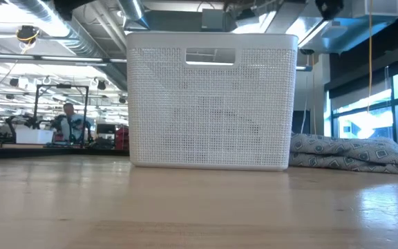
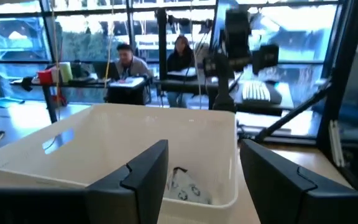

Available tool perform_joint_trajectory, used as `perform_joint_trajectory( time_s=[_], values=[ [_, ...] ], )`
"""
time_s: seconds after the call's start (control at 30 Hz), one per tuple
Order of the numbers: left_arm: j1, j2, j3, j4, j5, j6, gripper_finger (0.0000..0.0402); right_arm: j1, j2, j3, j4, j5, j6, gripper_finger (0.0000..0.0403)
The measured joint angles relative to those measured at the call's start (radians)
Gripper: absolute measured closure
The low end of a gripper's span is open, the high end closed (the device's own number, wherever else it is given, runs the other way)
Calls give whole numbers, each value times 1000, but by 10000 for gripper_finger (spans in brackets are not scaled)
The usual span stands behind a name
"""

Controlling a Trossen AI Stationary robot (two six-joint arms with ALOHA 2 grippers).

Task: Pick & place medical supplies in basket/bin
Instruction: Return to Home Position

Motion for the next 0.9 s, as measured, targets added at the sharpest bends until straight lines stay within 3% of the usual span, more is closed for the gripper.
perform_joint_trajectory(
  time_s=[0.13, 0.33, 0.43, 0.9],
  values=[
    [28, -93, -83, 59, 7, -15, 208, 10, -106, -153, 123, 2, -11, 163],
    [104, -140, -202, 122, 3, -41, 208, 8, -234, -295, 164, 6, -82, 163],
    [162, -142, -266, 228, 10, -59, 208, -4, -302, -343, 166, 69, -108, 163],
    [462, -143, -403, 306, 245, -141, 208, -32, -587, -572, 252, 96, -103, 163]
  ],
)
